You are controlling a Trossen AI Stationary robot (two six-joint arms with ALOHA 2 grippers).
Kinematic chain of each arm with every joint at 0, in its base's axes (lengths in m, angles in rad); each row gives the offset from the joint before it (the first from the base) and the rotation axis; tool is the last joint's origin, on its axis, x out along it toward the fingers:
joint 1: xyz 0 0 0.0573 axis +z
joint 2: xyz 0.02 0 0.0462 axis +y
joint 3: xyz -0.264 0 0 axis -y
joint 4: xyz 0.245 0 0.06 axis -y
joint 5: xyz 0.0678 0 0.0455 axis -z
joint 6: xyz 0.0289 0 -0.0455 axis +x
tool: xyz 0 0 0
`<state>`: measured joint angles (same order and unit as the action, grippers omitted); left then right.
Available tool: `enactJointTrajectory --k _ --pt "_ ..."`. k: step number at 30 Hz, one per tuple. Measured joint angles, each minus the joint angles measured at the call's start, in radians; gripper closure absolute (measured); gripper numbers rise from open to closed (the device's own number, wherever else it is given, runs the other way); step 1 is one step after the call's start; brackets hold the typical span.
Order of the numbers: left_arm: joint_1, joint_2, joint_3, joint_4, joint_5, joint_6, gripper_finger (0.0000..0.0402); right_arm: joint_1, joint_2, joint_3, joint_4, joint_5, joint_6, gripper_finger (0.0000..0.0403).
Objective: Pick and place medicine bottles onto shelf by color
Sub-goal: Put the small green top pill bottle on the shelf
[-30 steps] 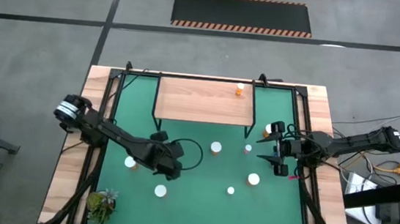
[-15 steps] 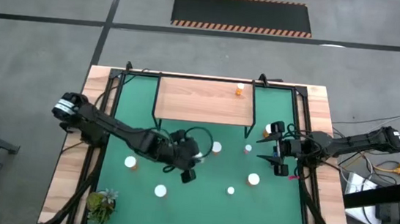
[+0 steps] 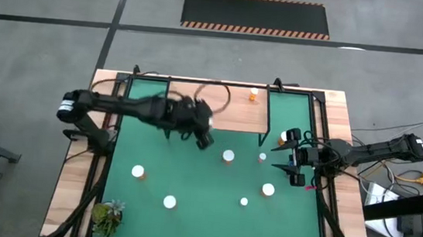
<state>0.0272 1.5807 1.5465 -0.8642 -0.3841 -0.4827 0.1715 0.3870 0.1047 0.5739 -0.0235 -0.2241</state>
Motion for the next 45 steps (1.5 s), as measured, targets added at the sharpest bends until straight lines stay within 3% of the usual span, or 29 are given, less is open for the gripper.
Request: enactJointTrajectory --k 7,20,34,45 --pt "0.105 -0.091 -0.053 -0.133 -0.078 -0.104 0.0315 0.0 0.0 0.0 -0.001 0.0 0.008 0.0188" --pt "0.137 -0.257 -0.265 -0.131 -0.123 -0.268 0.0315 0.0 0.0 0.0 -0.001 0.0 0.023 0.0188" --pt "0.19 -0.265 -0.301 -0.047 -0.113 -0.194 0.0315 0.0 0.0 0.0 0.0 0.0 0.023 0.0188" --pt "0.25 -0.259 -0.309 -0.037 -0.04 -0.16 0.0315 0.0 0.0 0.0 0.0 0.0 0.023 0.0188"
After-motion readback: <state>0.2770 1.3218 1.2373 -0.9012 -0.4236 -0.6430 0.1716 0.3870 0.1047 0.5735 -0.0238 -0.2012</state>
